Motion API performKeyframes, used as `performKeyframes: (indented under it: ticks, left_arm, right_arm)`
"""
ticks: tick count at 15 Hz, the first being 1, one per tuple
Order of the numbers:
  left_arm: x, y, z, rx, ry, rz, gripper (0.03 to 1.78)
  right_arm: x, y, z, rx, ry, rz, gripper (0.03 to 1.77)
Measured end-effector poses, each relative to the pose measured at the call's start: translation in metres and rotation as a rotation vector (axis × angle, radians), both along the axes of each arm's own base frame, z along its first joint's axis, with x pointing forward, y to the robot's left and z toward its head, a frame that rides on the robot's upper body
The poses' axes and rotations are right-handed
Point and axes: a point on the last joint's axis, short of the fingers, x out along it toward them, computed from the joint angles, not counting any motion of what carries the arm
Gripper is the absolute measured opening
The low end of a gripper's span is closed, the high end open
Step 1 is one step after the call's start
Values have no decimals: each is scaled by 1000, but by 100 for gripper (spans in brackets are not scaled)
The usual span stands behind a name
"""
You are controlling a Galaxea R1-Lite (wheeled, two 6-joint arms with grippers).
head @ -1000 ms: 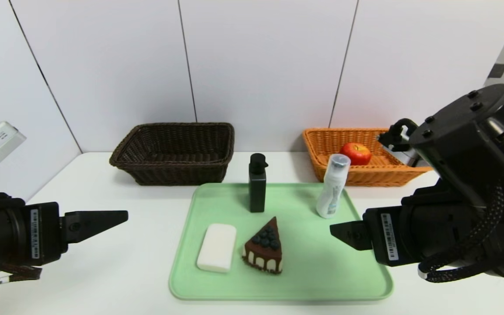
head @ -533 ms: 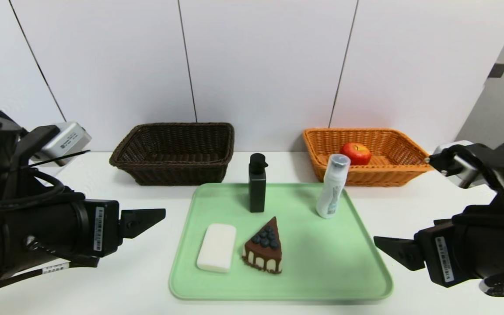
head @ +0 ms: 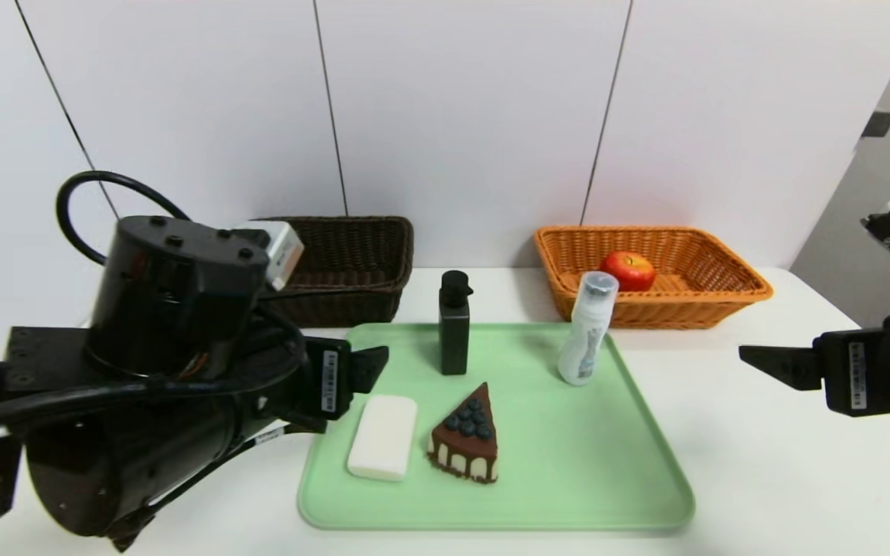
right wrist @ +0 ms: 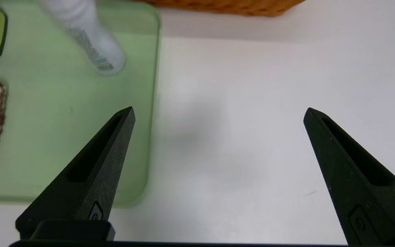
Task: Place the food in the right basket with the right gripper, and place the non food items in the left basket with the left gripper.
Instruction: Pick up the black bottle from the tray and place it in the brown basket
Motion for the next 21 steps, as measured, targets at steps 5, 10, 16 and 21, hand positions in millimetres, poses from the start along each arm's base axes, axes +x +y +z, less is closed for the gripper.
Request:
performKeyframes:
  ticks: [5,10,16,21]
  left_arm:
    - [15,-48,-3,-17,-8,-5,169]
    - [20,-89,-10,-55,0,-41,169]
    - [26,-123,-28,-35,-60,-14,169]
    - [35,-134,-46,69,-81,46,169]
  right_arm:
    - [5,-16,1,17,-18,-99,170]
    - [9,-33,-4,57,9,-149,170]
    - [8,-45,-8,85,26,-183,171]
    - [9,-45,-8,90,28,-168,171]
